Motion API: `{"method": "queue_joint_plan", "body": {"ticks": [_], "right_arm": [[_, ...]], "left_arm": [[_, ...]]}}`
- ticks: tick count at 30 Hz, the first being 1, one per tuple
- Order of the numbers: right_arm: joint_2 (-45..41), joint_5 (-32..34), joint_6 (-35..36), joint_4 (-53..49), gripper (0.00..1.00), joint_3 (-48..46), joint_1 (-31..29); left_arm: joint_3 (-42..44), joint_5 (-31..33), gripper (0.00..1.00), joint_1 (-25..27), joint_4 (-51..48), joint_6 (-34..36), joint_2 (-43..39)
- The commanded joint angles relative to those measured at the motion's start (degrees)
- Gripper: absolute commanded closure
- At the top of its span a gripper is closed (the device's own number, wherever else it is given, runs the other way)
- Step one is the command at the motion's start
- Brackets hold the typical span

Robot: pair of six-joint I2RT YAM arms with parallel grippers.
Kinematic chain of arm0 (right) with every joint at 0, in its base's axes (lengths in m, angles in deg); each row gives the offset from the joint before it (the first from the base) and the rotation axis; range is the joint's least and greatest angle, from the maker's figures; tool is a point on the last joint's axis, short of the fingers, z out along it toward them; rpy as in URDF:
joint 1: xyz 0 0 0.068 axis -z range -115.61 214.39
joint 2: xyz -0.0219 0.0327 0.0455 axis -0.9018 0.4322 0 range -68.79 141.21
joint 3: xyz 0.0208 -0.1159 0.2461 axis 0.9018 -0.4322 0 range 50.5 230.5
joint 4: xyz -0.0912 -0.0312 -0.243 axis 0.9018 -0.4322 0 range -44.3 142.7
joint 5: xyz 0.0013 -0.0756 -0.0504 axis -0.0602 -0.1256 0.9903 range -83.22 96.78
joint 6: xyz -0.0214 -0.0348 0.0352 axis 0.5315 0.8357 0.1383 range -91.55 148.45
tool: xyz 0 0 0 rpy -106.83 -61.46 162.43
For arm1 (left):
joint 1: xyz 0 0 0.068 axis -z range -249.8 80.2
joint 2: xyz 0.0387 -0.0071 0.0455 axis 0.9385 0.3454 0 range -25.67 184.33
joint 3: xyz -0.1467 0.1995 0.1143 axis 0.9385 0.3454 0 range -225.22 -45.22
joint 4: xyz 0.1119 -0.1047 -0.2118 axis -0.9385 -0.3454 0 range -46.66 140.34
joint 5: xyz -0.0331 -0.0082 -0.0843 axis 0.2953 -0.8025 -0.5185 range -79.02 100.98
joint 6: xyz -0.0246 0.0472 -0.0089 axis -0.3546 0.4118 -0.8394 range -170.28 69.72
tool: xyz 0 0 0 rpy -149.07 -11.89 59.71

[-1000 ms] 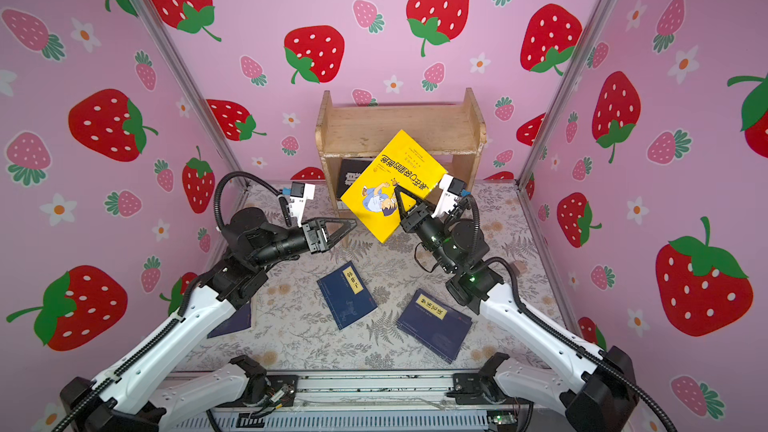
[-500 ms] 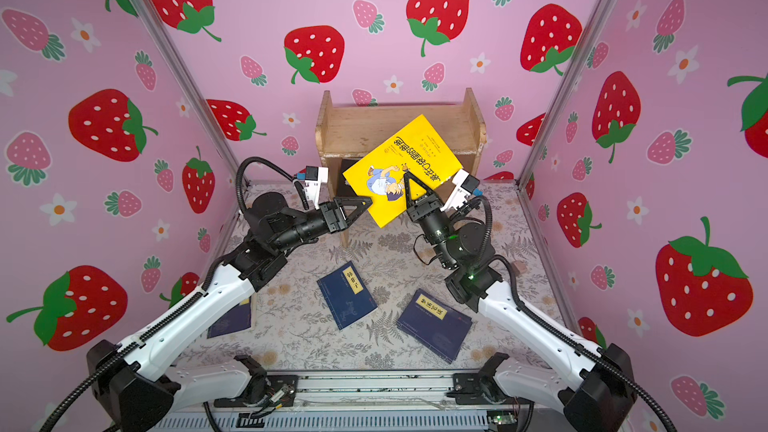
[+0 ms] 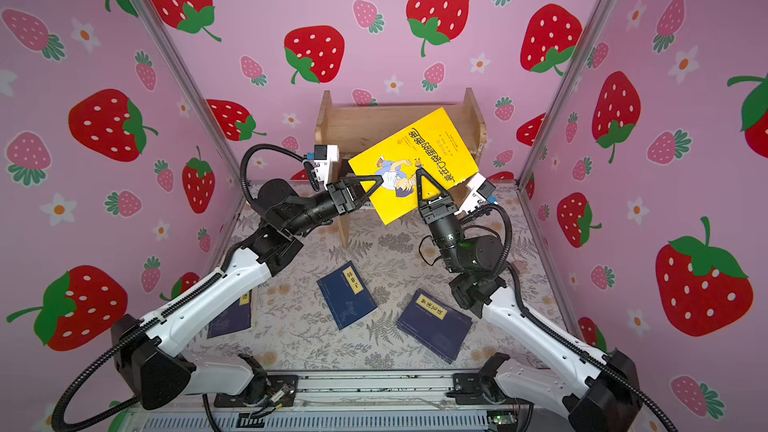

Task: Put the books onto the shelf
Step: 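Lower the yellow book toward the lower shelf tier with both grippers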

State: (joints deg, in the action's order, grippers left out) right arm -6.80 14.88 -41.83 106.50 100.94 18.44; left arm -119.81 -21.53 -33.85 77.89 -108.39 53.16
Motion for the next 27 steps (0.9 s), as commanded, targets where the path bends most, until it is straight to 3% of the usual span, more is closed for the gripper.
{"method": "queue_joint_plan", "body": {"ticks": [1, 4, 6, 10, 13, 16, 21, 24, 27], "right_arm": [[0.4, -1.3, -2.8, 8.2, 1.00, 0.8, 0.2], [0.9, -1.9, -2.8, 8.4, 0.99, 0.8, 0.2], [1.2, -2.7, -1.5, 7.7, 0.90, 1.2, 0.2], [-0.3, -2.4, 3.7, 0.9, 0.39, 0.8, 0.2], [-3.9, -2.1, 9.0, -6.3, 0.17, -0.8, 1.1], [-8.1, -3.2, 14.9, -15.6, 0.08, -0.8, 2.8], [-14.5, -4.4, 24.0, -30.3, 0.03, 0.7, 5.2], [-15.0, -9.1, 28.8, -37.6, 0.01, 4.0, 6.6], [-15.4, -15.2, 31.3, -42.3, 0.00, 6.5, 8.3]], "left_arm": [[-3.7, -1.1, 0.56, 0.8, 3.2, -0.5, -0.5], [-4.3, 0.4, 0.80, 1.1, 0.2, 0.9, -1.4], [-4.7, 1.3, 0.88, 1.1, -2.1, 2.1, -2.2], [-7.5, 1.5, 1.00, 0.2, -8.3, 4.5, -4.0], [-13.1, -0.3, 1.00, -2.0, -17.1, 6.3, -4.6], [-19.9, -6.6, 1.00, -5.4, -25.5, 7.0, -3.5], [-26.1, -17.2, 1.00, -10.2, -32.7, 5.8, -1.5], [-27.2, -21.7, 1.00, -12.3, -32.4, 3.6, -0.8], [-32.1, -26.0, 1.00, -13.5, -39.0, 7.1, 1.0]]}}
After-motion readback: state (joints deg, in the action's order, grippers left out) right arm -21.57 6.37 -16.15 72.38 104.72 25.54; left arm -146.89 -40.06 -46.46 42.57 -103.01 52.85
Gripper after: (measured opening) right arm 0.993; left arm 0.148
